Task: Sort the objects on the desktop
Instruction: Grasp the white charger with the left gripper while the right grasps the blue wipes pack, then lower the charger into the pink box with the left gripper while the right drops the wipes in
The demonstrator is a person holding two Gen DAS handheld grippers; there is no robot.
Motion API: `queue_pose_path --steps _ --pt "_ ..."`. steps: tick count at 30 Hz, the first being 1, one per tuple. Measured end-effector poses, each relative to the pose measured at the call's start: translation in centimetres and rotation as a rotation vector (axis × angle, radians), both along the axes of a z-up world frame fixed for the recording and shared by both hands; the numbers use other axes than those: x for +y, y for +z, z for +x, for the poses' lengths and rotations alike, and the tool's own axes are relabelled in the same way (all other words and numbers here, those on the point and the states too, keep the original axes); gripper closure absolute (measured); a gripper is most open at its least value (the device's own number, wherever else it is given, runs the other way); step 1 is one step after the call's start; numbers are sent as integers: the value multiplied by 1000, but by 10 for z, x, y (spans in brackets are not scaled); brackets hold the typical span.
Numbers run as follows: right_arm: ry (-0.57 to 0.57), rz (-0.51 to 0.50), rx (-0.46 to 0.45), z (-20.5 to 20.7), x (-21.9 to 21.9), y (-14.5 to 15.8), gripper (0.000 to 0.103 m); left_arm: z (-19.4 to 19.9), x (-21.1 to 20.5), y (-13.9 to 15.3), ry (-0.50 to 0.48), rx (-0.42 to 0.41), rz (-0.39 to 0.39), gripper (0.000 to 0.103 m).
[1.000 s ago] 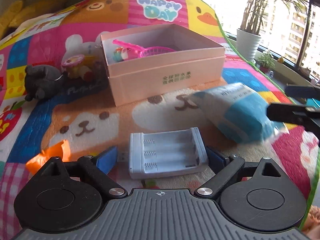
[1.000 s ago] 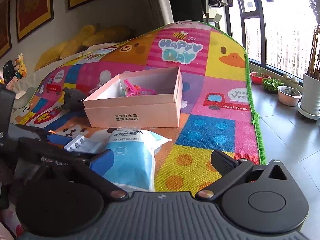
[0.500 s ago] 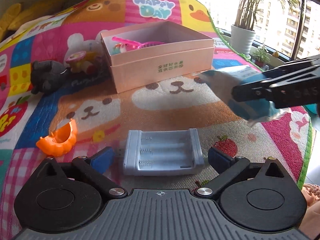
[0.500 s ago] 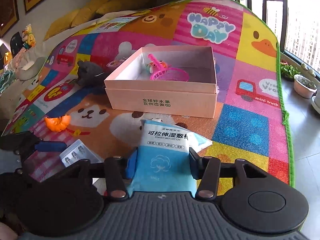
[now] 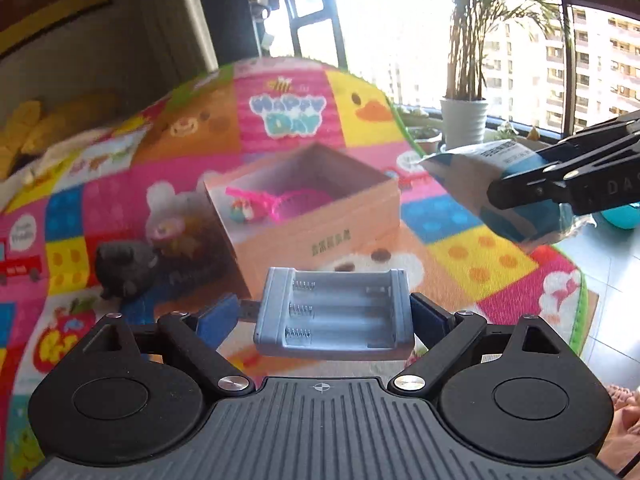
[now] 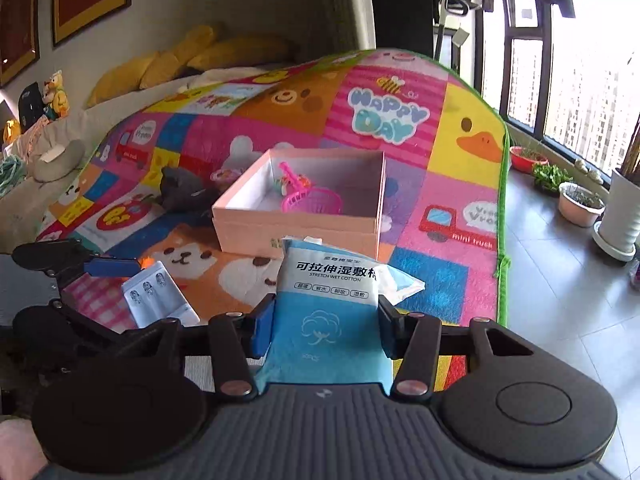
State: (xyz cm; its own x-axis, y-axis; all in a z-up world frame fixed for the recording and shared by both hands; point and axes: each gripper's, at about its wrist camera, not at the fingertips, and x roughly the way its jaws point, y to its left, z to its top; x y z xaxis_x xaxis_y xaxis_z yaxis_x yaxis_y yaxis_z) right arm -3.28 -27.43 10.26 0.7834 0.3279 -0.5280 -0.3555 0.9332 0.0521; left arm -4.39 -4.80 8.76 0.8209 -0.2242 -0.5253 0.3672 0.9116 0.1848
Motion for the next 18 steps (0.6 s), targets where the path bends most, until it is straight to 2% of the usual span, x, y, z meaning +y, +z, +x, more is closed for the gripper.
queue_pose_path --steps 6,10,12,15,18 --pt "5 73 -137 5 -3 47 53 12 -3 56 1 -177 -30 8" --pt "-28 122 -228 27 -13 81 53 44 -4 71 -7 -228 -72 8" --pt "-36 141 -223 50 -14 91 53 65 -6 70 -10 -238 -90 8" --pt "-28 170 -157 100 -9 92 53 103 -9 63 -15 -233 -125 8" --pt "-4 174 -120 153 9 84 52 143 -8 49 1 -162 -143 6"
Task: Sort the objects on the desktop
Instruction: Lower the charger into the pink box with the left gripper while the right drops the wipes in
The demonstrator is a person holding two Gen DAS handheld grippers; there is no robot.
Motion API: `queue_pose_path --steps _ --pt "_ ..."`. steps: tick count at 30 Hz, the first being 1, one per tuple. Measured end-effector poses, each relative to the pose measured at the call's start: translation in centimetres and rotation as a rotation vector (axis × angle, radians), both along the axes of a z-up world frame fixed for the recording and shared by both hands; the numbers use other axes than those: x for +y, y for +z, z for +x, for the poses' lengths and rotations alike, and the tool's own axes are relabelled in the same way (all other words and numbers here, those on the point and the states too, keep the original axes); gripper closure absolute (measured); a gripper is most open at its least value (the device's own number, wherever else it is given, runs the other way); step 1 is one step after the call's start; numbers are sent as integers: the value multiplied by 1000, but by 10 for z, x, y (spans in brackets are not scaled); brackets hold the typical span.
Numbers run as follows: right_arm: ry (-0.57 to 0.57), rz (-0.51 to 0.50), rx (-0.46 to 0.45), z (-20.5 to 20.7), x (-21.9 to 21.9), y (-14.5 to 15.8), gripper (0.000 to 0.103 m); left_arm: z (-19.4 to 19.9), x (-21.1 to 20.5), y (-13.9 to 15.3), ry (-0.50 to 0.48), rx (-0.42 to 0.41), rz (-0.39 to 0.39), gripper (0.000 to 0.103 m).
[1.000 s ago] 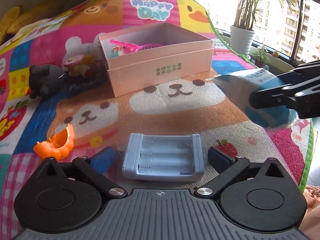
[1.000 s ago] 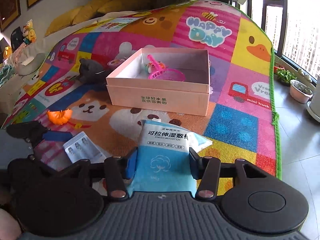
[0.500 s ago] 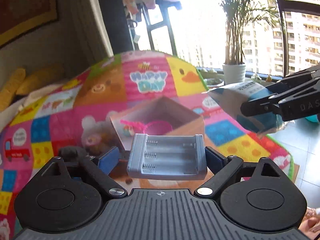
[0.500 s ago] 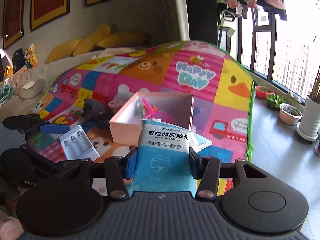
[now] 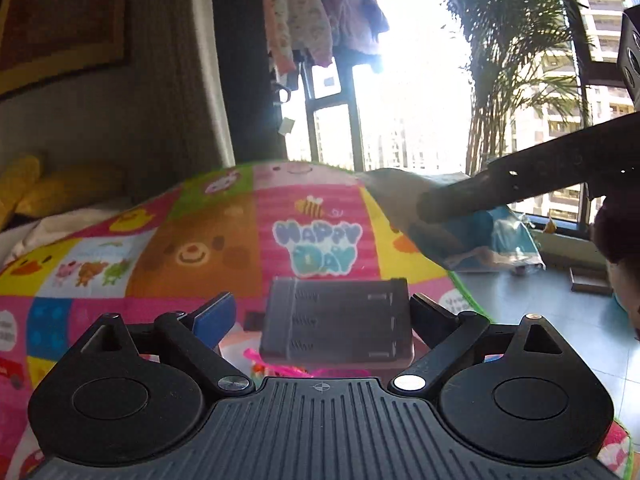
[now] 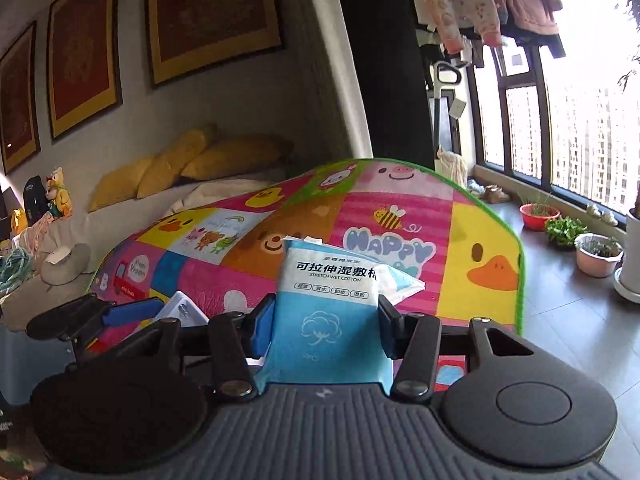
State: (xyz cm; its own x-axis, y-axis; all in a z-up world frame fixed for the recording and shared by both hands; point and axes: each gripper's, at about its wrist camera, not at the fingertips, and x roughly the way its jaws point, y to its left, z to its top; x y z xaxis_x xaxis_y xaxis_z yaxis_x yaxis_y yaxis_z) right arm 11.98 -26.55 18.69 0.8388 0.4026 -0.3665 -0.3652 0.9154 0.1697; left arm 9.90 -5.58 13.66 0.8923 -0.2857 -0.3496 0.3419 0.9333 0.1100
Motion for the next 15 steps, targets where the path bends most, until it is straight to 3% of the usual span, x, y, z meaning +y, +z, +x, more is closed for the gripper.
queue_pose_path --steps 1,3,6,9,15 --pt "9 -22 1 19 10 -5 51 10 5 -5 16 46 1 6" --pt "-29 -76 32 48 25 -17 38 9 23 -12 36 83 -19 5" --pt "-23 -86 82 62 31 -33 38 -19 59 -26 58 76 5 1" --pt "-19 -79 92 60 30 -45 38 -46 86 -48 109 131 50 0" --pt "-14 -86 165 65 49 -71 39 -80 107 -84 132 215 77 0"
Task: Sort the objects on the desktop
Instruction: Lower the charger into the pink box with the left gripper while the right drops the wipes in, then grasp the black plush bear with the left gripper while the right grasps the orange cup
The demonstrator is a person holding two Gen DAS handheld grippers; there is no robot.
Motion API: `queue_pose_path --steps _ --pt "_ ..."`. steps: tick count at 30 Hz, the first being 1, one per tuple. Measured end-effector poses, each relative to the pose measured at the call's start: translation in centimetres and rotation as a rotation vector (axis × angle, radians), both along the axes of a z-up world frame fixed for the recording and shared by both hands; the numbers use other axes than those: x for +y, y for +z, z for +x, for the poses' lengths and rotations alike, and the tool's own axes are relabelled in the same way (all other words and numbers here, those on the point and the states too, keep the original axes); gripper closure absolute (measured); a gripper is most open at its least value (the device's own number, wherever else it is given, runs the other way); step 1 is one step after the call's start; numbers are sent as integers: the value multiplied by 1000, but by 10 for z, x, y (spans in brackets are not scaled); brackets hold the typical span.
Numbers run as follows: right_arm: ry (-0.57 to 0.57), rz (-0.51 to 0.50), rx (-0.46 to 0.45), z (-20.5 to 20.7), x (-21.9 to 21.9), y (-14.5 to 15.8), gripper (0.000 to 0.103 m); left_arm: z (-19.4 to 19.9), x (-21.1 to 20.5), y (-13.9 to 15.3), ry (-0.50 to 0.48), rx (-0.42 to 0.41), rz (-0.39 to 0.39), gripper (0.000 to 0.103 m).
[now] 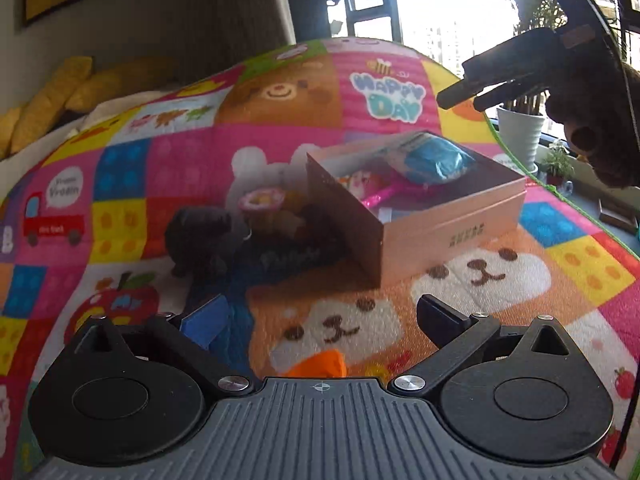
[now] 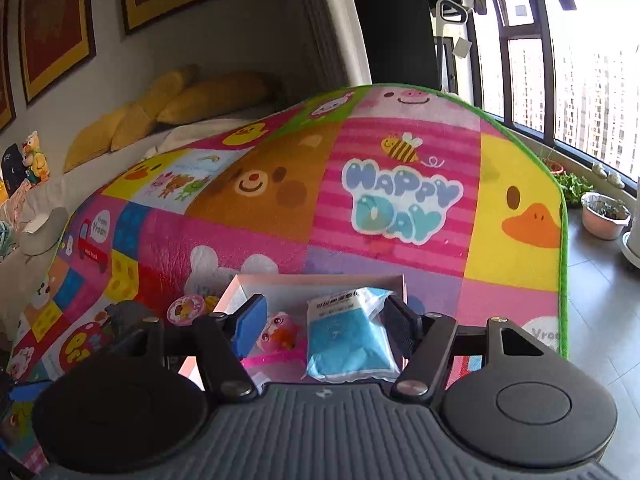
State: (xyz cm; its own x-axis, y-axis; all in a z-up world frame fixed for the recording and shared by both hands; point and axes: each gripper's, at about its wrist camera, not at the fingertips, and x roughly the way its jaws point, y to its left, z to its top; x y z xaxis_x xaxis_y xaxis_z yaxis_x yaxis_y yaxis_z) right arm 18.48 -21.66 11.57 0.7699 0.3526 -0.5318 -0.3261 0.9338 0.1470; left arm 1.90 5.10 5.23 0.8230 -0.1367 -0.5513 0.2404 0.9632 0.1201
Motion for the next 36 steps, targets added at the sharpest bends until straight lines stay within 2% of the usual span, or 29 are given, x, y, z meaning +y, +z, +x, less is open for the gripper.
queue_pose_path --steps 3,5,8,9,11,13,15,19,21,23,26,28,31,32,33,35,36 --pt "-24 -104 -45 11 20 -15 47 0 5 -8 27 13 -29 0" --pt "-59 -120 -33 28 27 -29 47 -1 8 -11 50 23 -43 0" --pt "-89 -65 117 56 27 -50 47 -3 17 -15 74 37 -48 0" --pt "-62 -26 170 57 27 -54 46 -5 20 -15 77 42 -51 0" --pt "25 46 196 44 28 -52 46 -6 25 -18 74 67 -69 0" --pt "57 59 165 26 32 -41 46 -4 24 -25 57 104 -90 0" --pt "86 59 120 6 37 -29 46 -2 17 -30 20 124 -117 0" --pt "206 49 70 -30 54 -8 46 -11 -4 -26 -214 150 -258 0" --pt "271 42 77 -44 62 -7 43 -21 -11 -19 -260 111 -215 0" --pt "349 23 101 -58 72 -13 40 -28 -13 -18 -227 88 -120 0" --pt "456 4 183 -75 86 -35 34 -27 -5 -26 -150 134 -37 0" --pt "515 -31 231 -87 99 -54 34 -25 1 -32 -103 174 -5 0" --pt "572 -86 276 -101 115 -78 34 -29 3 -37 -83 203 24 0" --pt "584 -92 296 -103 117 -85 36 -30 3 -37 -80 208 28 0" --pt "595 -102 309 -106 118 -89 48 -30 3 -37 -77 211 31 0" --pt "604 -136 308 -112 114 -94 63 -30 3 -35 -71 215 36 0" --pt "593 -144 291 -115 109 -93 63 -29 2 -35 -68 215 37 0"
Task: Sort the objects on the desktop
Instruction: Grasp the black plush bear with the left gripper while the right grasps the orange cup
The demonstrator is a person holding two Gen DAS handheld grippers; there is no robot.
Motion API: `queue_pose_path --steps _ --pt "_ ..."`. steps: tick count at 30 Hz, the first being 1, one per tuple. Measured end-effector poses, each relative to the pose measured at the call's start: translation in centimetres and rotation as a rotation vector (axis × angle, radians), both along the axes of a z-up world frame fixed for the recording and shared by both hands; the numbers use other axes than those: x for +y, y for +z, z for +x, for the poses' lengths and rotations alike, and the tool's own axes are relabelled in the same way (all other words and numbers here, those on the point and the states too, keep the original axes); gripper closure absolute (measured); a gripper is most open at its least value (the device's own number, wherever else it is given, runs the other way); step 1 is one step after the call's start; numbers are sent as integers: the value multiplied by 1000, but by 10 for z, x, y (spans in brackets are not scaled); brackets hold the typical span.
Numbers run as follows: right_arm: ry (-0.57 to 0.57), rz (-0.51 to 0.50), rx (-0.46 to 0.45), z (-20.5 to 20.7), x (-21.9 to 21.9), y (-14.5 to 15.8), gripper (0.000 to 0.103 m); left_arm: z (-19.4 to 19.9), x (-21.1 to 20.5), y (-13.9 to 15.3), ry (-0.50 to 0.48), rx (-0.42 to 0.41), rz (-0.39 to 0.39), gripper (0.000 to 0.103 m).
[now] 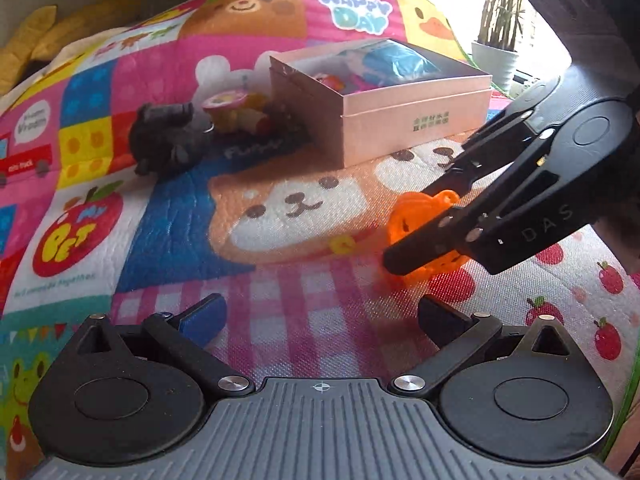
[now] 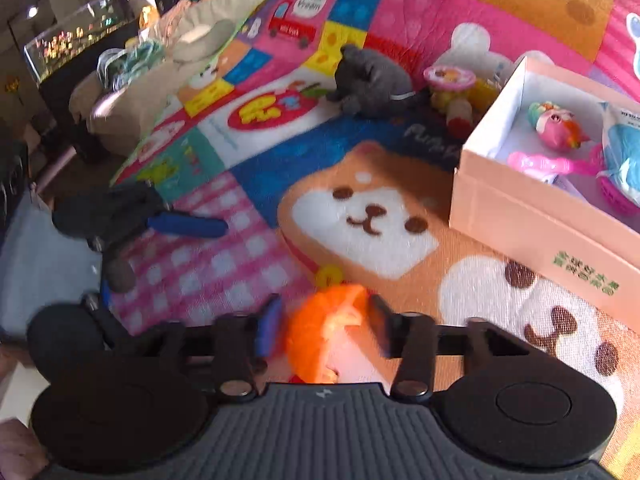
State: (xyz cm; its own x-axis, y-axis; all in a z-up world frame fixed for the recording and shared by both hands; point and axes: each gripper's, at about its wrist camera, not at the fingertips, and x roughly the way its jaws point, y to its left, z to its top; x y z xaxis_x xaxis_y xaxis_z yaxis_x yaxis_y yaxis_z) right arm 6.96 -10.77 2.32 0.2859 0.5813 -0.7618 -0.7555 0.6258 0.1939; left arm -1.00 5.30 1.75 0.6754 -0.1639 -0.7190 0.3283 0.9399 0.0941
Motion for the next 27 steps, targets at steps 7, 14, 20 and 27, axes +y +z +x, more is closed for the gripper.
queue_pose_path --steps 7,14,20,27 --pt "-170 -20 -82 -7 -66 5 63 21 -6 3 46 -42 -13 0" --pt "-383 -11 -254 -10 -116 8 33 117 22 27 338 -247 -39 0" --pt "-462 46 -190 -4 -120 -7 29 210 40 20 542 -165 -68 0" --pt "-485 20 -240 -15 -119 -23 18 194 58 6 560 -140 -54 17"
